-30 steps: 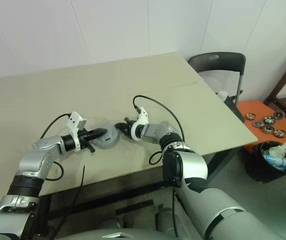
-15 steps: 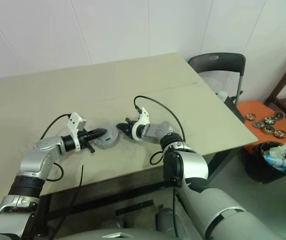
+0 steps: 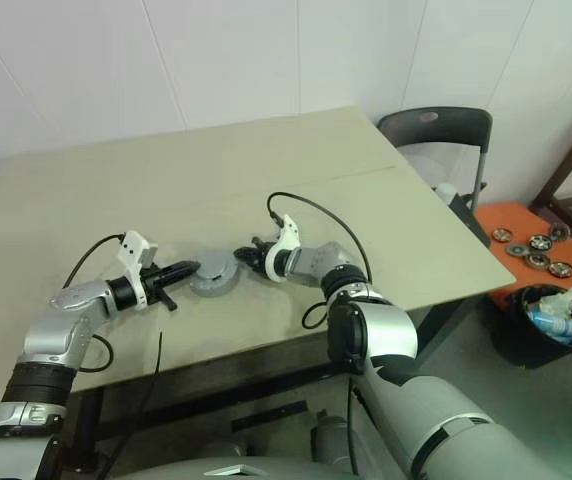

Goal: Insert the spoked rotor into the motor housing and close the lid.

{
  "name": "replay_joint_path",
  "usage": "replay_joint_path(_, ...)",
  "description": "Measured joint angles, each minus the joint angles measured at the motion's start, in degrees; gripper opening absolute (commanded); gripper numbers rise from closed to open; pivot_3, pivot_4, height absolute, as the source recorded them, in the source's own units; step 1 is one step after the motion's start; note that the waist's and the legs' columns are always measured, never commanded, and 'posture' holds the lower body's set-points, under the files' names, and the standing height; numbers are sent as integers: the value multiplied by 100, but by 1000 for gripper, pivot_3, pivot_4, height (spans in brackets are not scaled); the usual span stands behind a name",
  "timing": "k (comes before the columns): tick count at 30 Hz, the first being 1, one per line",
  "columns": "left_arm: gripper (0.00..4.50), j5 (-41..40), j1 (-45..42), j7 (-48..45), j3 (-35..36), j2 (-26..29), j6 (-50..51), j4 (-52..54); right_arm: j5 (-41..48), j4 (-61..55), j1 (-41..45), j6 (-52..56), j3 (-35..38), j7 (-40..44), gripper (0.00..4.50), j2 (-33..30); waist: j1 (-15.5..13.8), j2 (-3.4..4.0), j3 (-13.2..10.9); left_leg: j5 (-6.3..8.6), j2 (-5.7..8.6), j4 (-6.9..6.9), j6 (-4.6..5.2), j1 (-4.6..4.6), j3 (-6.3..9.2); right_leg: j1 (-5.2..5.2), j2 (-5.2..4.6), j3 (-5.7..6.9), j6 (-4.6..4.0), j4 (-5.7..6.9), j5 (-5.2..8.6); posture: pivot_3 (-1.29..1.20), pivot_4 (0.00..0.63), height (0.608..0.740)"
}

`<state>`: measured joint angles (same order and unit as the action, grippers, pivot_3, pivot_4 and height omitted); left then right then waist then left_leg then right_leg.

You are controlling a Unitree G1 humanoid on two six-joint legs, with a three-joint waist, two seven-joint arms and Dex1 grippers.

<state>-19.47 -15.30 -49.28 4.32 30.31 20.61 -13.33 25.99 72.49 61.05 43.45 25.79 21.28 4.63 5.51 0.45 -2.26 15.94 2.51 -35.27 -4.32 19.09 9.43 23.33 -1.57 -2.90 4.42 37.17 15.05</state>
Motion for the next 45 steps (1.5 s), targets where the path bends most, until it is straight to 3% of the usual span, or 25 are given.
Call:
replay_joint_path(18, 0, -48, 106, 105, 50, -1, 37, 118, 2, 0, 0, 129, -26, 139, 1324, -39, 4, -1, 0, 0, 0, 0, 0, 0, 0, 1, 0, 0, 0, 0, 0, 0, 0, 740)
replay_joint_path(26, 0, -47, 140, 145, 50, -8, 38, 173, 6, -231, 84, 1179, -381, 1421, 1324, -416, 3, 0, 0, 0, 0, -1, 0, 1, -1, 2, 1, 1, 0, 2, 0, 0, 0, 740)
replay_joint_path(31, 0, -47, 141, 153, 48, -25, 36, 174, 4, -358, 298, 1203, -408, 1750, 1324, -752, -2, -1, 1, 0, 1, -3, 0, 2, -1, 1, 0, 1, 0, 2, 0, 0, 0, 740)
replay_joint_path(34, 0, -45, 140, 157, 49, -25, 34, 174, -92, -359, 295, 1111, -554, 1869, 1867, -829, 1, -1, 0, 0, 1, -3, 0, 2, -1, 2, 0, 1, 0, 2, 0, 0, 0, 740)
replay_joint_path(38, 0, -45, 139, 164, 49, -48, 28, 174, -243, -360, 285, 1335, -882, 2314, 3181, -898, -3, -1, 0, 0, 1, -4, 0, 4, -1, 2, -1, 1, 0, 2, 0, 0, 0, 740)
replay_joint_path(45, 0, -44, 146, 197, 51, -54, 28, 180, -299, -591, 242, 2500, -1625, 3376, 3181, -1016, -6, -1, 1, 0, 2, -12, 0, 5, 0, 3, -1, 1, 0, 7, 0, 0, 0, 740)
